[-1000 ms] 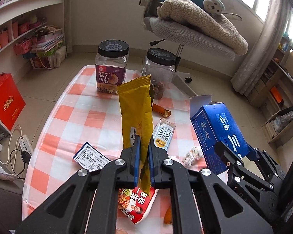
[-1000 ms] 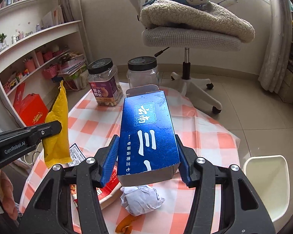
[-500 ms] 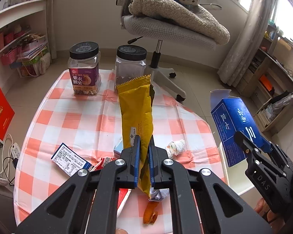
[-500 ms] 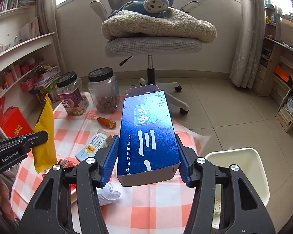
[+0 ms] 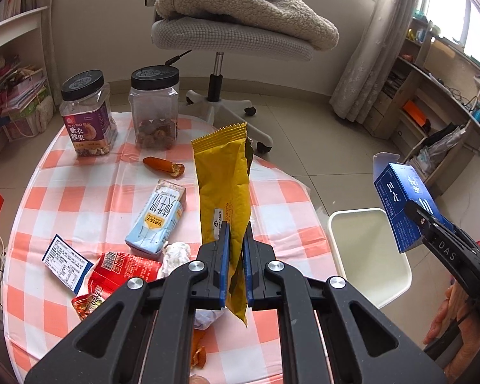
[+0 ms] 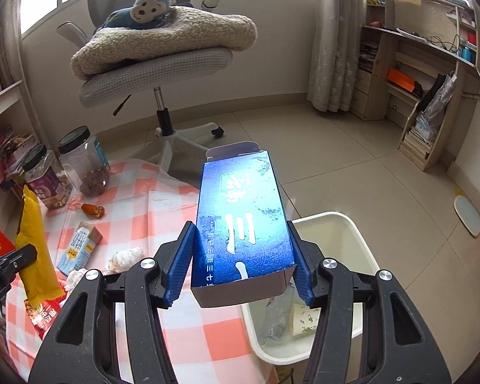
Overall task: Collect trash
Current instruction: 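Carry the blue box to the bin and open the right tool, then move the yellow packet over the bin and open the left tool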
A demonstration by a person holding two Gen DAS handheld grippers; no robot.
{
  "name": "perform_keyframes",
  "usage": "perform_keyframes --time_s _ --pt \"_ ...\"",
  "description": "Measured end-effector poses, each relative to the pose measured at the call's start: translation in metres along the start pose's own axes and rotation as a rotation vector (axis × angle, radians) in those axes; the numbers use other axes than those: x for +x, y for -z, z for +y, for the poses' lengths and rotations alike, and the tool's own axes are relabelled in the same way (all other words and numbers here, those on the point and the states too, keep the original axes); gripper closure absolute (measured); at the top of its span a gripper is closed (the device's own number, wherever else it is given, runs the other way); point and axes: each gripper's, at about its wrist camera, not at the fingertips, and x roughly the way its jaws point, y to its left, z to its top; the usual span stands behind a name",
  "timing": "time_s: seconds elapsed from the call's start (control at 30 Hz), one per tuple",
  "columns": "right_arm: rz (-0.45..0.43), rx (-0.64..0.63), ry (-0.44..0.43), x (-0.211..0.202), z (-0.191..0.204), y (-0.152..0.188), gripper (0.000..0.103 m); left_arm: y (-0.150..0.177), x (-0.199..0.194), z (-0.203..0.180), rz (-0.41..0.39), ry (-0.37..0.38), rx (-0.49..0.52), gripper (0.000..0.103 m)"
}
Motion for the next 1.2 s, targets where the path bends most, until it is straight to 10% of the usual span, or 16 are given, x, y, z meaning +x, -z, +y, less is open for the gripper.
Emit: perform_keyframes --time_s 0.27,0.87,1.0,1.2 --pt "-0.030 0.090 0.112 -0.008 -0.049 -0.006 0.021 0.004 0.019 -0.041 0.047 0.141 0.016 0.095" --pt "-0.102 0.297 0.226 -0.043 -0.155 -0.012 0.013 -0.003 0.067 -0.198 0.148 0.332 0.184 0.095" --pt "-0.138 0.285 0.297 -0.053 -0.166 -0.011 0.011 -0.007 0.081 -0.222 0.183 0.332 0.205 0.052" --pt "-0.161 0.249 0.327 -0.059 -0.164 -0.009 0.008 -0.009 0.069 -0.216 0.131 0.291 0.221 0.050"
